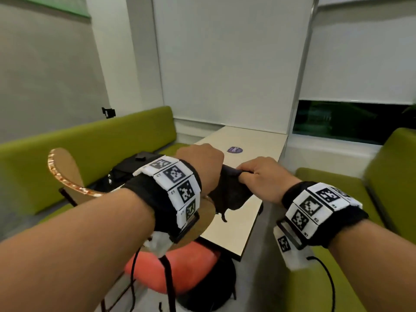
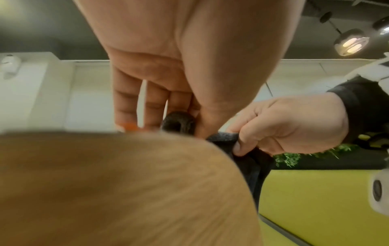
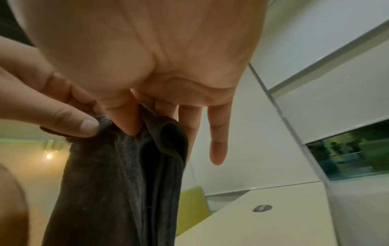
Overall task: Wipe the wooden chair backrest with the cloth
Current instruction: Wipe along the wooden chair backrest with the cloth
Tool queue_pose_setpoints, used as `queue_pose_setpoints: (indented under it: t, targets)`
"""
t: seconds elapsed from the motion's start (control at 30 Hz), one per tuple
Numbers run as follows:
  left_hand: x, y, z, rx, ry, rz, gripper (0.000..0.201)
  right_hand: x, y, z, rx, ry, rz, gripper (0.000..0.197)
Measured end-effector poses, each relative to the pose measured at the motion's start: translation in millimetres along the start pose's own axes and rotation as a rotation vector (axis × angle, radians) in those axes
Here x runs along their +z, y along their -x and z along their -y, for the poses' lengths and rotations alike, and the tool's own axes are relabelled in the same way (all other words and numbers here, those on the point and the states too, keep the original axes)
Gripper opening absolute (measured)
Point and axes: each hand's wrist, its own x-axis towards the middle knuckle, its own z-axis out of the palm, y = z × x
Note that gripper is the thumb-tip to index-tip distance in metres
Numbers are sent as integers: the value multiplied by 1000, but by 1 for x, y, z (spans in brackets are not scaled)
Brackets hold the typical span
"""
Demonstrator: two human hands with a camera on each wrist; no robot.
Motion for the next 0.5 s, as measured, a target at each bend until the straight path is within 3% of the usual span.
queue_pose_setpoints:
  t: [0.2,0.3,0.37,0.43,0.5]
  targets:
    - [1,33,26,-13,148,45,25,14,1,25,-15,-85,89,29]
    - [12,45,26,24,275,21,24,15,13,22,83,-486,161,22]
    - [17,50,26,85,334,14,24,22,15,16,194,-850,108,27]
    - [22,54,28,137,378,9,24,32,9,14,273,-957,27,34]
    - [26,58,32,168,428,-1,25,47,6,25,312,-916,19,34]
